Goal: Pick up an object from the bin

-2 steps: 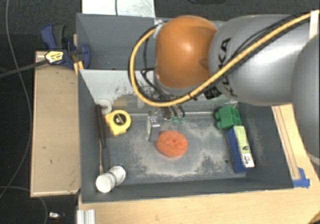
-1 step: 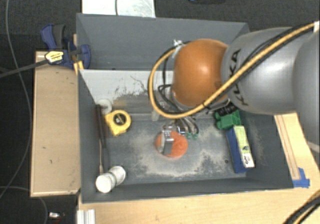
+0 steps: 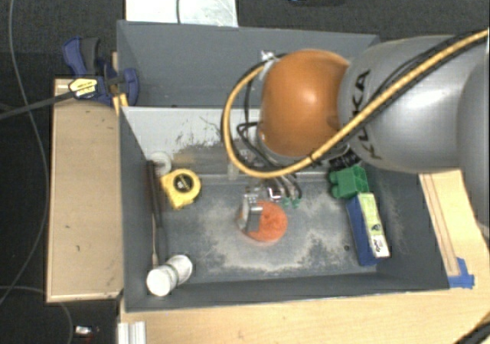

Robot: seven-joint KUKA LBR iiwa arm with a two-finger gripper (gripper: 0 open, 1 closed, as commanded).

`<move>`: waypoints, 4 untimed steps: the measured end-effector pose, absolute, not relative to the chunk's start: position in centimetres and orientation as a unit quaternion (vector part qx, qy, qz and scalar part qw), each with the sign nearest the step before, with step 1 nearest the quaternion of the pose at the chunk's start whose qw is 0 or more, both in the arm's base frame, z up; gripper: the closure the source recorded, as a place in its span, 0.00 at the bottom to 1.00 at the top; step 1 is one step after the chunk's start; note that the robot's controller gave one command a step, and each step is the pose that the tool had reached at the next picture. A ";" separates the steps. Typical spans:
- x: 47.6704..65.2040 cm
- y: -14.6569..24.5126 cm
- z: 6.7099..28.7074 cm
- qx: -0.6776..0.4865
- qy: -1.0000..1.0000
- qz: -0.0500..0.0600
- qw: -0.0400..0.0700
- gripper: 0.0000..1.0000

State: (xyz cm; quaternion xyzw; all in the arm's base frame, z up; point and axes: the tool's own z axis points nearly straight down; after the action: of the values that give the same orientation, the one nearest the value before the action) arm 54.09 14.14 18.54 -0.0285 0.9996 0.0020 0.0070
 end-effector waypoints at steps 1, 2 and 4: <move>54.1 19.3 21.3 -0.028 1.000 0.007 0.012 0.00; 54.0 18.1 20.7 -0.015 1.000 0.007 0.011 0.00; 57.5 10.5 16.3 0.018 1.000 0.006 0.013 0.00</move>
Offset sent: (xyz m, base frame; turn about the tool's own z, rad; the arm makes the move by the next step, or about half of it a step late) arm -0.0051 -0.0126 -0.0070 0.1570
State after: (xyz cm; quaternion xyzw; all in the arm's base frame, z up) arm 57.47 10.53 16.34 0.0179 0.9997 0.0056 0.0129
